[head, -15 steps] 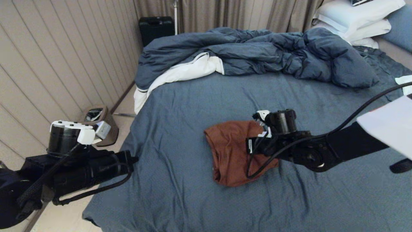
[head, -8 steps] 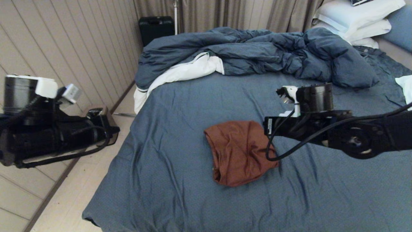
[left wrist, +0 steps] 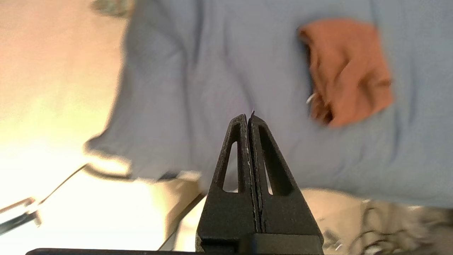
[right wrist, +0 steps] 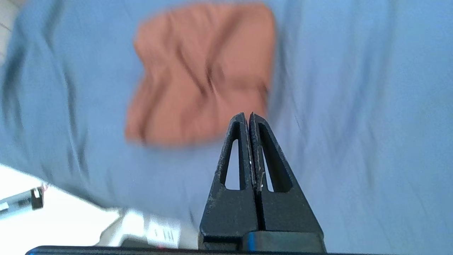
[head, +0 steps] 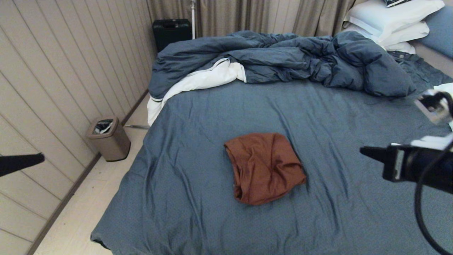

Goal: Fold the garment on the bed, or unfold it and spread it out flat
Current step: Unford the brown shorts

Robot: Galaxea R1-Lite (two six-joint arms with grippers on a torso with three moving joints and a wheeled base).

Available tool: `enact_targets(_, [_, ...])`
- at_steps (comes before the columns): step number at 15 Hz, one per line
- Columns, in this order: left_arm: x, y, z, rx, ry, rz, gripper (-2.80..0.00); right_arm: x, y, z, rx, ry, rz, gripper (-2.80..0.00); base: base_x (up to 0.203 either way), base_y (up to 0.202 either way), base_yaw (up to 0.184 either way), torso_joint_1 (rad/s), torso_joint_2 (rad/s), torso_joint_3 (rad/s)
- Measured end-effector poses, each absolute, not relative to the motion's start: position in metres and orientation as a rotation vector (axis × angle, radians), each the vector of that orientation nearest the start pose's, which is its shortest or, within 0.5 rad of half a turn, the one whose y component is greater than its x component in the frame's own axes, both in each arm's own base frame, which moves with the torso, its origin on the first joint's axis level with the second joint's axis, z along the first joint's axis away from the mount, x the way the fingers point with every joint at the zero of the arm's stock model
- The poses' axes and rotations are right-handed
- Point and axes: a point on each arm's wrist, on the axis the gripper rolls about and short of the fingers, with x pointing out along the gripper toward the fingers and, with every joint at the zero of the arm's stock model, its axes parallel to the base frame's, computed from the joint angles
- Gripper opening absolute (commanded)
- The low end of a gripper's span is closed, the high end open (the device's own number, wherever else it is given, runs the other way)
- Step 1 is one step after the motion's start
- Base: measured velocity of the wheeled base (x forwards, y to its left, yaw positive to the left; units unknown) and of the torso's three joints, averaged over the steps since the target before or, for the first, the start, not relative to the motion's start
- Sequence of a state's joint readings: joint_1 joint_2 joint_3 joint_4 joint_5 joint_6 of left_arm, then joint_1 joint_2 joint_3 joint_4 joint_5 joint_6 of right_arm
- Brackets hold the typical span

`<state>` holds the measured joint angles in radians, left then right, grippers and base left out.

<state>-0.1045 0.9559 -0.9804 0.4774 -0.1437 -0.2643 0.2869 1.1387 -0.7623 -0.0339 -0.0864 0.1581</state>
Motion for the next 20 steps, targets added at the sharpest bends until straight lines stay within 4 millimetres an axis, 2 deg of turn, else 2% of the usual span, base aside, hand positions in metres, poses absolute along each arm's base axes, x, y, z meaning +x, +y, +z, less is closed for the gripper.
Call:
enact_targets(1, [0.076,-0.010,0.270,-0.243,0.496,-0.157,-2.80,0.135,0.036,0.234,0.090,0.374,0.159,-2.80,0.000,0.000,0.000,0.000,0.00,0.000])
enact_targets(3, [0.054,-0.006,0.235,-0.194,0.519,-0.099,-2.80,0.097,0.023,0.210,0.089,0.415,0.128,-2.80,0.000,0.000,0.000,0.000,0.00,0.000])
enact_targets(6, [0.022,-0.002,0.187,-0.176,0.480,-0.038,-2.80,0.057,0.008,0.182,0.100,0.409,0.046,-2.80,0.000,0.000,0.000,0.000,0.00,0.000])
enact_targets(11, [-0.032,0.003,0.138,-0.184,0.464,0.070,-2.80,-0.004,-0.003,0.158,0.052,0.335,-0.212,-2.80,0.000,0.000,0.000,0.000,0.00,0.000])
enact_targets(12, [-0.040,0.003,0.132,-0.169,0.432,0.079,-2.80,-0.010,-0.002,0.149,0.046,0.331,-0.247,-2.80,0.000,0.000,0.000,0.000,0.00,0.000])
enact_targets(14, [-0.053,0.003,0.114,-0.101,0.397,0.083,-2.80,-0.010,-0.001,0.129,0.036,0.311,-0.223,-2.80,0.000,0.000,0.000,0.000,0.00,0.000])
enact_targets(15, [-0.056,0.003,0.102,-0.076,0.403,0.091,-2.80,-0.007,0.000,0.117,0.030,0.291,-0.182,-2.80,0.000,0.000,0.000,0.000,0.00,0.000])
enact_targets(17, [-0.055,0.003,0.092,-0.079,0.359,0.115,-2.80,-0.001,0.001,0.097,0.016,0.242,-0.088,-2.80,0.000,0.000,0.000,0.000,0.00,0.000])
enact_targets(20, [-0.050,0.002,0.086,-0.060,0.287,0.091,-2.80,0.001,0.002,0.094,-0.009,0.166,0.007,-2.80,0.000,0.000,0.000,0.000,0.00,0.000])
